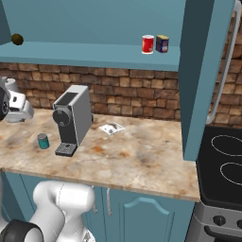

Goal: Pick the cans from the counter and place them in their designated side in the cabinet.

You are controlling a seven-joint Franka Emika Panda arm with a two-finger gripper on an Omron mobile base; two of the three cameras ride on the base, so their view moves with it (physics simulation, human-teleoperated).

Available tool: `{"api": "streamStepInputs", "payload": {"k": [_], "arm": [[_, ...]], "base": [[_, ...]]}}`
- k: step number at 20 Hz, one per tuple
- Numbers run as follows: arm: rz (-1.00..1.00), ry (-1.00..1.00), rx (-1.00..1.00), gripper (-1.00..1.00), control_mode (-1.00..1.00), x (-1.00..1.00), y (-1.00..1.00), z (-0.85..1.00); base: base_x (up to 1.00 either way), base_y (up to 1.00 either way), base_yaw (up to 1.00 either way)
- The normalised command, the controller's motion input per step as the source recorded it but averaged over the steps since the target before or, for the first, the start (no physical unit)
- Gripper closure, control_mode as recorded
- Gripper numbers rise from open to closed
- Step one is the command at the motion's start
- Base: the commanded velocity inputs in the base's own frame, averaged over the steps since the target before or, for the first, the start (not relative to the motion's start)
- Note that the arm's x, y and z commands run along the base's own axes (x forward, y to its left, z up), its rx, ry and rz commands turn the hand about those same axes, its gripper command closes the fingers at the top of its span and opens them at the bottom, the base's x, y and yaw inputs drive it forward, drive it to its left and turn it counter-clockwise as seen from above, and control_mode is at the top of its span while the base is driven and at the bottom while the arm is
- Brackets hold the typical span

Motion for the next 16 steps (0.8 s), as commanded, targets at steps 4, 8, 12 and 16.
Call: {"api": "streamStepInputs", "payload": {"k": [4, 8, 12, 16], "arm": [[0.04, -0.03, -0.01, -1.00, -1.00, 0.25, 0.04, -0.20], [0.04, -0.05, -0.02, -1.00, -1.00, 0.22, 0.07, -0.22], [0.04, -0.04, -0.02, -1.00, -1.00, 0.23, 0.07, -0.23], [0.03, -0.02, 0.00, -1.00, -1.00, 0.21, 0.05, -0.22]], "base": [[0.00, 0.00, 0.00], [0.00, 0.00, 0.00], [0.00, 0.00, 0.00], [0.00, 0.00, 0.00]]}}
